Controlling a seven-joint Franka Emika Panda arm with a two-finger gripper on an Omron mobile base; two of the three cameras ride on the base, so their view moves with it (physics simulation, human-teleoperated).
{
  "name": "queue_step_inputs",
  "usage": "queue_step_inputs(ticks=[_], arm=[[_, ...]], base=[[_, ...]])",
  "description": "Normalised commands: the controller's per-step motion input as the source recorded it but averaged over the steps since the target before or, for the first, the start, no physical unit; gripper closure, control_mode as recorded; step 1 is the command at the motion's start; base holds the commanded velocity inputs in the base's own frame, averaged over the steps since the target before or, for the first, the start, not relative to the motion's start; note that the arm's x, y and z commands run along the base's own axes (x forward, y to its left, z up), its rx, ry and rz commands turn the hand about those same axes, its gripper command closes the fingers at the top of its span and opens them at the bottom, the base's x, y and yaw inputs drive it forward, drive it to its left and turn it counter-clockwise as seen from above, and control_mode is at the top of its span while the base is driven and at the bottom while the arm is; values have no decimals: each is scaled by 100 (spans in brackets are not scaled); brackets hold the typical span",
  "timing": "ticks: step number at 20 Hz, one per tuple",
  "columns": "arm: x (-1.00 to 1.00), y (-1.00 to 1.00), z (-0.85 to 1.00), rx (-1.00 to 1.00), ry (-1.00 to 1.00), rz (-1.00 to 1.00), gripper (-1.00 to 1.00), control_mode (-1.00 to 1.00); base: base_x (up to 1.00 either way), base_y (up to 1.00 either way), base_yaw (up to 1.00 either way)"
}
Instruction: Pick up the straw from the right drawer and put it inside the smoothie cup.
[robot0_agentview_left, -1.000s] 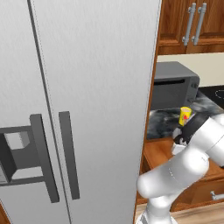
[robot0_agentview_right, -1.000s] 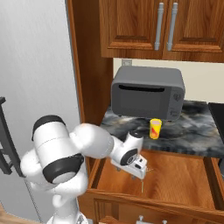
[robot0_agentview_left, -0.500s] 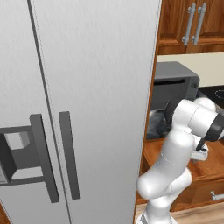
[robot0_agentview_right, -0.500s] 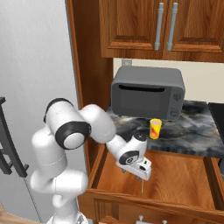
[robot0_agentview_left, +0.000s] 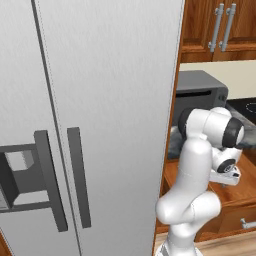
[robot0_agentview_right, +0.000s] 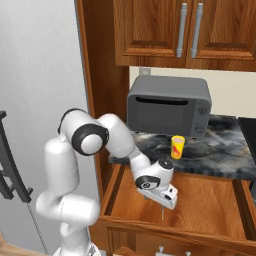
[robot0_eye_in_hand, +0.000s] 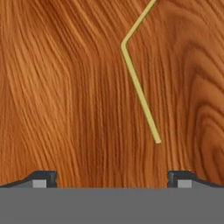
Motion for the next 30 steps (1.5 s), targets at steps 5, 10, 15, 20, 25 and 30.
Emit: queue_step_inputs(ticks=[5, 10, 15, 20, 25, 30], arm=[[9, -4, -25, -1, -2, 0, -100, -100], [20, 0, -27, -2, 0, 0, -100, -100], [23, -1, -17, 0, 0, 0, -100, -100], [22, -11, -12, 0, 0, 0, -100, -100], [17, -31, 0, 0, 0, 0, -100, -100], [11, -24, -13, -4, -1, 0, -100, -100]], base=[[0, 0, 0], [0, 0, 0], [0, 0, 0], [0, 0, 0], [0, 0, 0], [0, 0, 0]])
